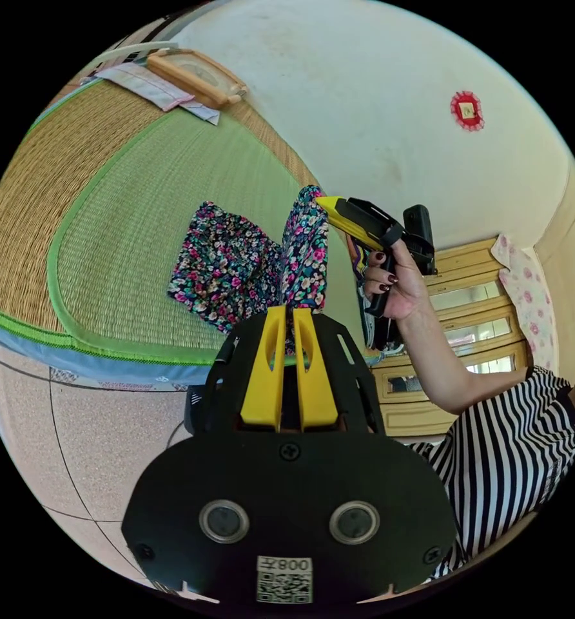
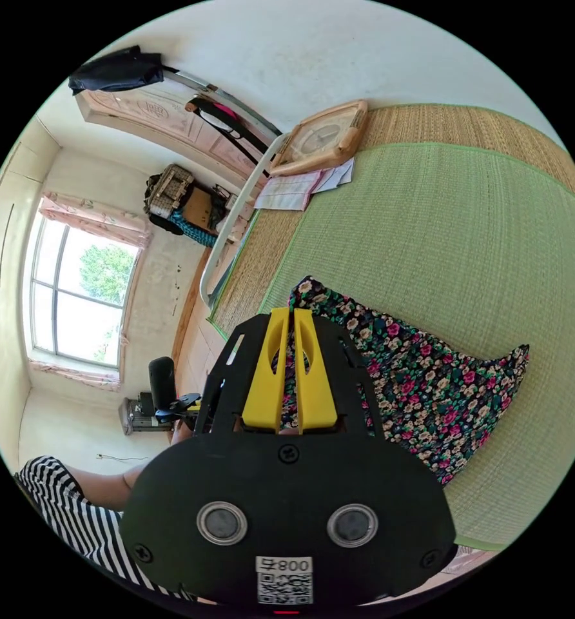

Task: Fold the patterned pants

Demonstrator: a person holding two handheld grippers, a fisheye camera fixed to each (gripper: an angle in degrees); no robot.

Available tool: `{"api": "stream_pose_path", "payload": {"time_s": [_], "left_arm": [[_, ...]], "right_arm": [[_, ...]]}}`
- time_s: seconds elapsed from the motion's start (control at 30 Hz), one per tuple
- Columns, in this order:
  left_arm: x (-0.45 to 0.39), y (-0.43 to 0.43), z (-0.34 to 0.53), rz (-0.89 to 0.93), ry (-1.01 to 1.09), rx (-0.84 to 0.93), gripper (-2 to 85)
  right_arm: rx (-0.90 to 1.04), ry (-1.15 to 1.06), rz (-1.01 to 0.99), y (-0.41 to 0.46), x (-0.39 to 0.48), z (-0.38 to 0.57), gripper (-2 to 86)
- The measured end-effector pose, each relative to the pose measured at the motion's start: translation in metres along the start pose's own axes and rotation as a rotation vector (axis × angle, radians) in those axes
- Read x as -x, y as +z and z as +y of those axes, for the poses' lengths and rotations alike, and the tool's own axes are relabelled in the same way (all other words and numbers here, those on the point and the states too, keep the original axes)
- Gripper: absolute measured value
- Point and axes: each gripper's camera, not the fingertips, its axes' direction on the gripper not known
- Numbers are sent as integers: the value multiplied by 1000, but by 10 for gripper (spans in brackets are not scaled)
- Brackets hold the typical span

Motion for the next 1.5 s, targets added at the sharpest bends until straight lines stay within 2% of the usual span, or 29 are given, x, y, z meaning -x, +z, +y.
{"api": "stream_pose_path", "payload": {"time_s": [0.33,0.6,0.8,1.0,1.13,1.2,1.27,1.33,1.5], "left_arm": [[62,-23,-8,-3,-162,-16,19],[93,-39,-3,31,-275,-87,11],[83,-55,-1,-52,-235,-138,3],[51,-45,-17,-129,-71,-81,2],[56,-21,-36,-209,-77,-15,1],[61,-14,-38,-241,-106,15,1],[61,-13,-38,-198,-105,6,1],[54,-14,-38,-215,-77,-17,1],[65,-5,-44,-242,-106,24,2]], "right_arm": [[164,-10,0,59,18,-49,15],[197,-106,-22,57,35,-65,19],[174,-176,-90,46,46,-70,17],[283,-153,82,91,51,-98,3],[369,-134,115,124,46,-110,1],[364,-124,89,123,45,-113,1],[342,-151,73,112,50,-113,1],[269,-208,48,82,56,-105,1],[171,-183,111,20,25,-64,1]]}}
